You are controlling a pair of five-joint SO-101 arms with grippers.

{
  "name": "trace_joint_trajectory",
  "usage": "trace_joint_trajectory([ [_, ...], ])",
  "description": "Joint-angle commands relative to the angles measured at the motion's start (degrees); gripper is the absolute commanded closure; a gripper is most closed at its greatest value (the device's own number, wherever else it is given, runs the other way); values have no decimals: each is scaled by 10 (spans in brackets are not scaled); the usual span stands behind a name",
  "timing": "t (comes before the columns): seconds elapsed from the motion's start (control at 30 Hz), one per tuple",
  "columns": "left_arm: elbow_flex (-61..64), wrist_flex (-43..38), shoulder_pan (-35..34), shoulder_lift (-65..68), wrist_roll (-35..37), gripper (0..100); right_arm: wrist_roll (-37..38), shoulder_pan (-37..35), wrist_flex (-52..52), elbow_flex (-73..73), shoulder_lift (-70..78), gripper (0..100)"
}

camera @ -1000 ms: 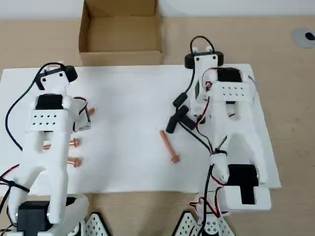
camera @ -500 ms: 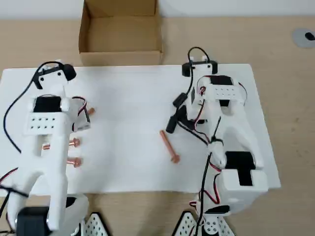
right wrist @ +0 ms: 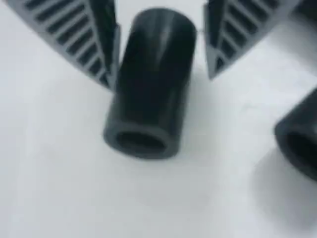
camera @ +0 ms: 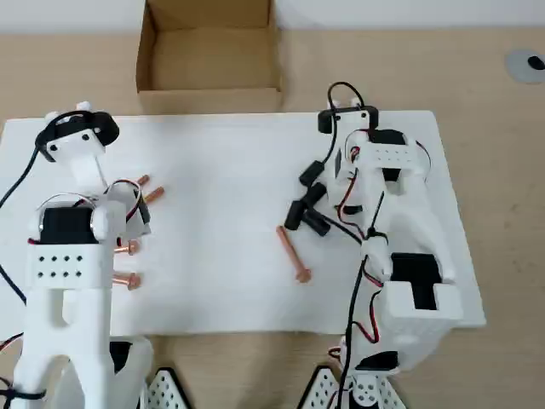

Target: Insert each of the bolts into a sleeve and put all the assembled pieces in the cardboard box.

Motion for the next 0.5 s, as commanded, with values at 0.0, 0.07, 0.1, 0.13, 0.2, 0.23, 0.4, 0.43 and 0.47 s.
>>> trace_joint_trajectory([
  [0.0, -3, -6, 1, -17, -18, 959, 18, 7, -1, -29, -8, 839],
  [0.07, -3, -6, 1, -17, -18, 959, 25, 7, 0, -34, -7, 839],
  [0.1, -2, -6, 1, -17, -18, 960, 29, 7, 0, -36, -6, 839],
  [0.13, -2, -6, 1, -17, -18, 960, 33, 7, 0, -37, -6, 839],
  [0.2, -2, -6, 1, -17, -18, 960, 46, 7, 0, -41, -6, 839],
  [0.23, -2, -5, 1, -17, -18, 960, 50, 7, 0, -44, -6, 839],
  [0.4, -2, -4, 1, -25, -18, 960, 81, 7, -3, -44, -6, 839],
  [0.43, -2, -3, 1, -27, -18, 960, 86, 7, -4, -44, -6, 839],
  [0.47, -2, -3, 1, -29, -18, 960, 91, 7, -4, -44, -6, 839],
])
